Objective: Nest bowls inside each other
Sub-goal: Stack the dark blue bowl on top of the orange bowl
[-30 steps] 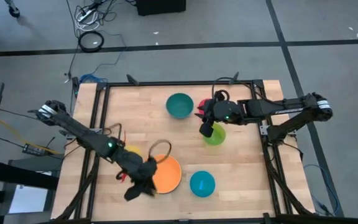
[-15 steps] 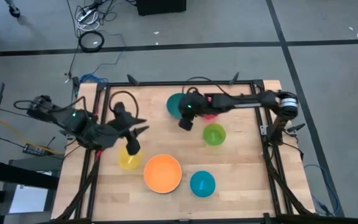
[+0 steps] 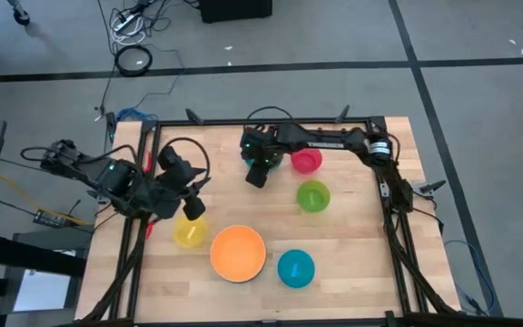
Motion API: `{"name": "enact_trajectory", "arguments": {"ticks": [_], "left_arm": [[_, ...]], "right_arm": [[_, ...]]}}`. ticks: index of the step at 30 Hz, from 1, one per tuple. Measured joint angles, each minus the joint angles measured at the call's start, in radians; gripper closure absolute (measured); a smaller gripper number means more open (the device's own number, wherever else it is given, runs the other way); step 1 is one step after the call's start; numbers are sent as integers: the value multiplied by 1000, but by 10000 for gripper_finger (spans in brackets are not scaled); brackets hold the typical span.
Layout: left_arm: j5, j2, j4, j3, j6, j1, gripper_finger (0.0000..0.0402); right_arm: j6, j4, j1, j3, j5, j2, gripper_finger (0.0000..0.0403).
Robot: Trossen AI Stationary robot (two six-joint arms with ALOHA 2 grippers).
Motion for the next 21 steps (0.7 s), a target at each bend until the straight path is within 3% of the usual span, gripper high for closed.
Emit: {"name": "enact_trajectory", "arguments": {"ticks": [5, 14, 21], "left_arm": [[1, 2, -7, 0, -3, 0, 277], [1, 2, -9, 0, -3, 0, 278], [0, 2, -18, 0, -2, 0, 278]], "right_arm": [[-14, -29, -3, 47, 9, 77, 294], [-74, -27, -6, 49, 116, 143, 300], [-152, -49, -1, 49, 107, 117, 392]]}}
